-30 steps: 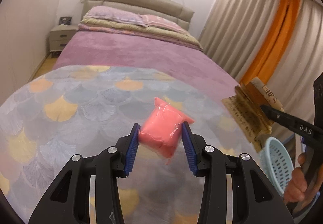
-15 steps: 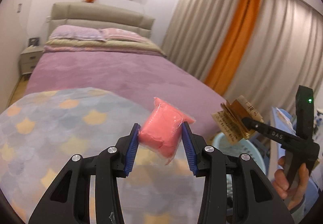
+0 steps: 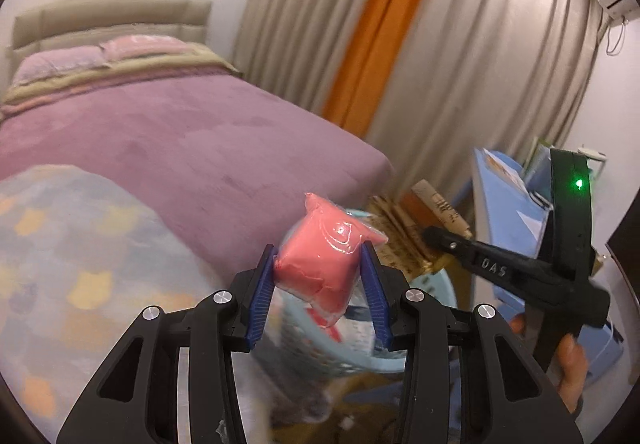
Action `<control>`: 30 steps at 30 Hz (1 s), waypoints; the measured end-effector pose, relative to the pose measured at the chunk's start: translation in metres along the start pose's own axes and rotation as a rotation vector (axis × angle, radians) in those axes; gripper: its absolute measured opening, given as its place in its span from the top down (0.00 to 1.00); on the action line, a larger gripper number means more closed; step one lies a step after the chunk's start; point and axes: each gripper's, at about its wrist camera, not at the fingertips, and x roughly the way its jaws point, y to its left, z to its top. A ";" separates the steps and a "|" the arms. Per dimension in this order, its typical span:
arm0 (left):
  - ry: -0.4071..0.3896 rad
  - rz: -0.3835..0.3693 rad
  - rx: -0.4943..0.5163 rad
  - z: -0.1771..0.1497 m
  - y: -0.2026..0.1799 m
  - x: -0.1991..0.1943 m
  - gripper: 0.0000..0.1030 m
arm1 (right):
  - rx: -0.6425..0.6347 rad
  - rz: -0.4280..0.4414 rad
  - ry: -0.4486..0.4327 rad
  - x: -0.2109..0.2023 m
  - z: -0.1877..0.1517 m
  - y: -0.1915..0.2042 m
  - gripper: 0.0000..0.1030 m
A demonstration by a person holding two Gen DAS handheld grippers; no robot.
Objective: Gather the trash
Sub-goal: 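Carry the pink bag and cardboard booklet over the basket and release both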
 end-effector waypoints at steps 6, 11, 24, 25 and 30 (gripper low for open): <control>0.092 -0.022 0.006 -0.003 -0.013 0.051 0.61 | 0.073 -0.061 0.057 0.015 -0.013 -0.036 0.97; 0.154 -0.031 -0.003 -0.008 -0.015 0.082 0.60 | 0.111 -0.083 0.092 0.027 -0.020 -0.054 0.97; 0.151 -0.047 -0.062 -0.015 0.001 0.071 0.29 | 0.157 -0.060 0.118 0.042 -0.040 -0.080 0.43; 0.139 -0.043 -0.065 -0.015 0.003 0.066 0.28 | 0.160 -0.050 0.117 0.041 -0.040 -0.079 0.43; 0.050 0.020 -0.053 -0.016 0.018 0.018 0.24 | 0.118 -0.028 0.082 0.021 -0.038 -0.067 0.43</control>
